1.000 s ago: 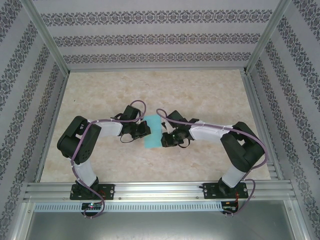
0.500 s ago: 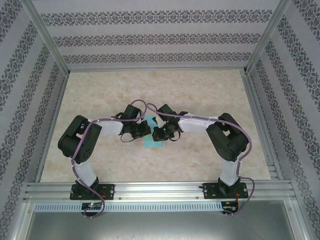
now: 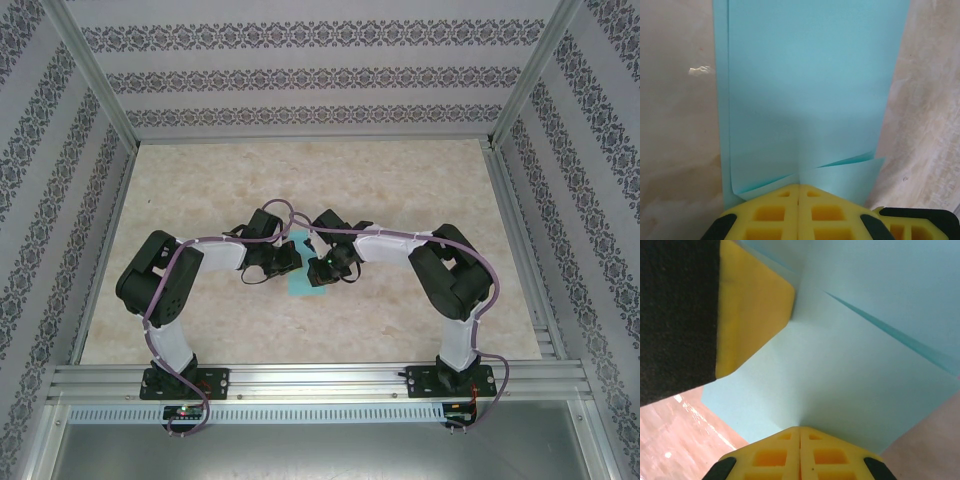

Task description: Fold a paper plane with a square sheet of paper (pick it up from the middle)

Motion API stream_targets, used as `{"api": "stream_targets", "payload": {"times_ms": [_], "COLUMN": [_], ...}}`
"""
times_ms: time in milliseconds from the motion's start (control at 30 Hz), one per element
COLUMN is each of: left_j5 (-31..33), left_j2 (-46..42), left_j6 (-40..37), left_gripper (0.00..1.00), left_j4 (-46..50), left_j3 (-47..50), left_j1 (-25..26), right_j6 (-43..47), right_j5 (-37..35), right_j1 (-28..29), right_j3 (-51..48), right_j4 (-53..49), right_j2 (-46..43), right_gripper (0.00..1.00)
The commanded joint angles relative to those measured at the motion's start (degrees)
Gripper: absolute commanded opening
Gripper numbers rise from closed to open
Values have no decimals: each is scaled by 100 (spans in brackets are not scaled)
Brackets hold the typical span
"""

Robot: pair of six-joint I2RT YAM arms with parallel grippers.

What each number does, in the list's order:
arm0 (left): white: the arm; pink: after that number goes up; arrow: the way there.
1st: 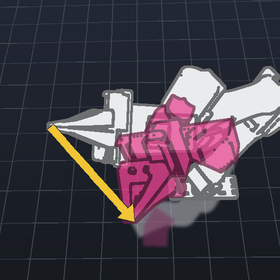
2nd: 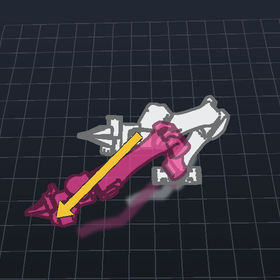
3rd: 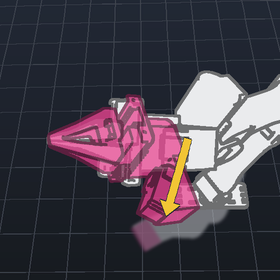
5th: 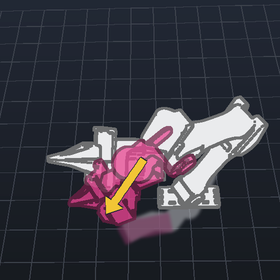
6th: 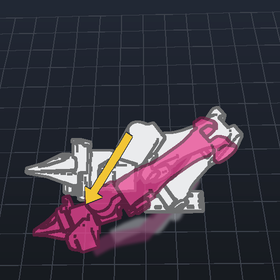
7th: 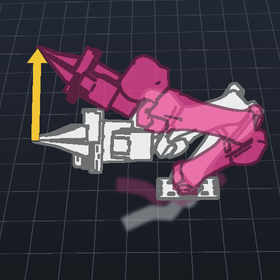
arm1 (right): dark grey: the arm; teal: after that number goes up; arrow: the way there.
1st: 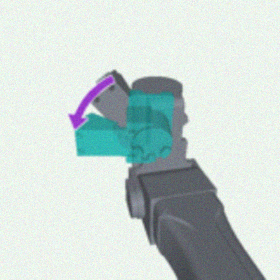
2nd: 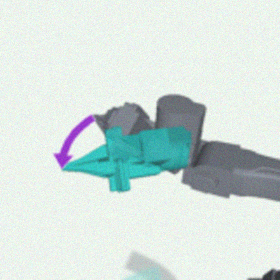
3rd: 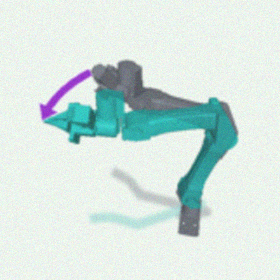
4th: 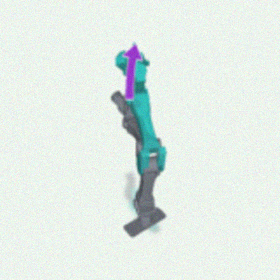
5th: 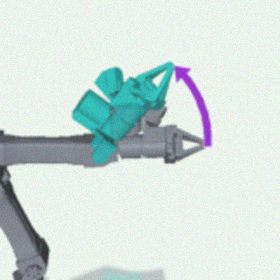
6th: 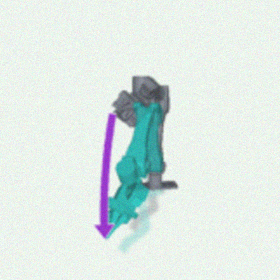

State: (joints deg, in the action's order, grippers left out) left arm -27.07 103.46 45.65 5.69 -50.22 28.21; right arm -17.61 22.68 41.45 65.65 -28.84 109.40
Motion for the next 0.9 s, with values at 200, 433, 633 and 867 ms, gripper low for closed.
{"api": "stream_targets", "payload": {"times_ms": [200,433,633,867], "left_j5": [992,1019,1006,892], "left_j2": [457,526,528,526], "left_j6": [-73,-34,-65,-89], "left_gripper": [7,6,6,6], "left_j4": [777,749,750,689], "left_j3": [139,134,91,68], "left_j1": [26,22,25,20], "right_j6": [718,662,671,245], "right_j5": [166,184,139,254], "right_j1": [-197,-215,-221,-234], "right_j3": [-361,-994,-1374,-1105], "right_j4": [-386,-206,-183,338], "right_j2": [-2,-330,-771,-1462], "right_gripper": [8,8,8,9]}}
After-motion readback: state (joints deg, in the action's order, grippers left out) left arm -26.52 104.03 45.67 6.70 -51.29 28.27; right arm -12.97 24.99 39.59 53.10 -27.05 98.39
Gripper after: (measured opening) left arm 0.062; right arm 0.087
